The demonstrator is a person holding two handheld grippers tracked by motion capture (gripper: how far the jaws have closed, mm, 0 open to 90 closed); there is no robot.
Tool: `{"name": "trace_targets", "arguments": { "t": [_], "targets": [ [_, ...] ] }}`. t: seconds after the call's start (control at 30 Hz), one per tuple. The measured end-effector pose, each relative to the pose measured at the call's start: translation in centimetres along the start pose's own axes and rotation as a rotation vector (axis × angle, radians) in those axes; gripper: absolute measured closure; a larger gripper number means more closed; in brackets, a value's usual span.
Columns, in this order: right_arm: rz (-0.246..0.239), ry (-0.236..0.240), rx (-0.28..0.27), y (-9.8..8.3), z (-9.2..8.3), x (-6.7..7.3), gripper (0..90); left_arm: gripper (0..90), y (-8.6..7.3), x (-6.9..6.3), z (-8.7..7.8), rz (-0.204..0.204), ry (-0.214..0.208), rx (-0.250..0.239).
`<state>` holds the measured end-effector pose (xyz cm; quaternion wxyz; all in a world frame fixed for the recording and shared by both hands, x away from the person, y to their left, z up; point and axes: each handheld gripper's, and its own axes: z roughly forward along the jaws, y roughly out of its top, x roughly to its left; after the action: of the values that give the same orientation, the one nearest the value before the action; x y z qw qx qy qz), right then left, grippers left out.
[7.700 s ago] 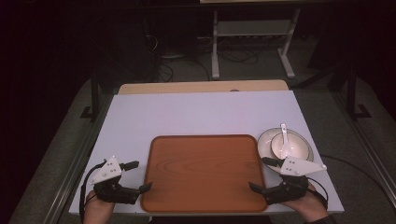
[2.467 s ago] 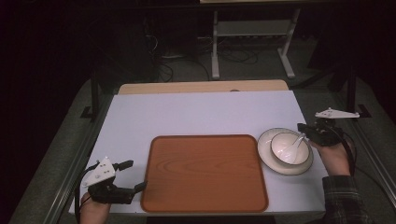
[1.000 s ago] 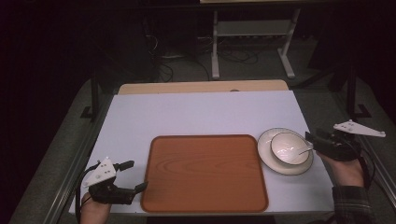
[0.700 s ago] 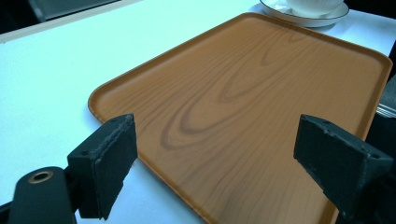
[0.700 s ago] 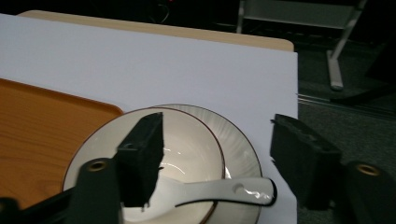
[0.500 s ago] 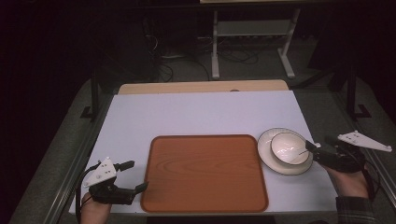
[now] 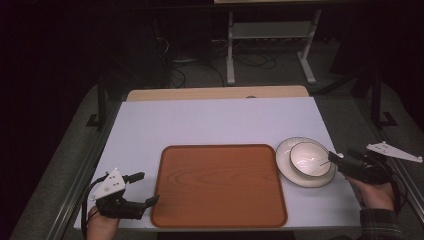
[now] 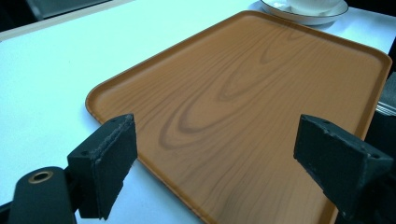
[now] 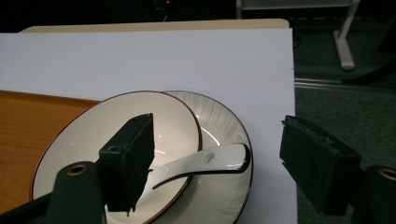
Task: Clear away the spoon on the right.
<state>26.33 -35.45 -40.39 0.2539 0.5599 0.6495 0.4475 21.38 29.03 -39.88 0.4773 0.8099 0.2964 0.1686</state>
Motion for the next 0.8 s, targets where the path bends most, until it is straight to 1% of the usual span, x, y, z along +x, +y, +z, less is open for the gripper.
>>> {"name": "trace_targets", "arguments": {
  "t": [0.2, 0.33, 0.47, 0.53, 0.7, 0.8],
  "targets": [
    [0.045, 0.062, 0.045, -0.9, 1.4, -0.2, 27.5, 13.1, 0.0, 0.0, 0.0, -0.004, 0.0, -0.002],
    [0.062, 0.072, 0.058, -1.2, 1.9, -0.2, 28.7, 13.1, 0.0, 0.1, 0.0, -0.005, 0.001, -0.002],
    [0.081, 0.093, 0.068, -1.5, 2.1, -0.3, 31.1, 13.1, -0.1, 0.1, 0.0, -0.005, 0.0, 0.0],
    [0.09, 0.105, 0.072, -1.6, 2.3, -0.4, 33.7, 13.1, -0.1, 0.1, 0.0, -0.005, 0.0, 0.0],
    [0.092, 0.126, 0.081, -1.7, 2.5, -0.4, 42.6, 13.0, -0.1, 0.1, 0.0, -0.006, 0.001, 0.001],
    [0.083, 0.125, 0.075, -1.7, 2.4, -0.3, 48.5, 13.1, -0.1, 0.1, 0.0, -0.006, 0.001, 0.001]
  ]
}}
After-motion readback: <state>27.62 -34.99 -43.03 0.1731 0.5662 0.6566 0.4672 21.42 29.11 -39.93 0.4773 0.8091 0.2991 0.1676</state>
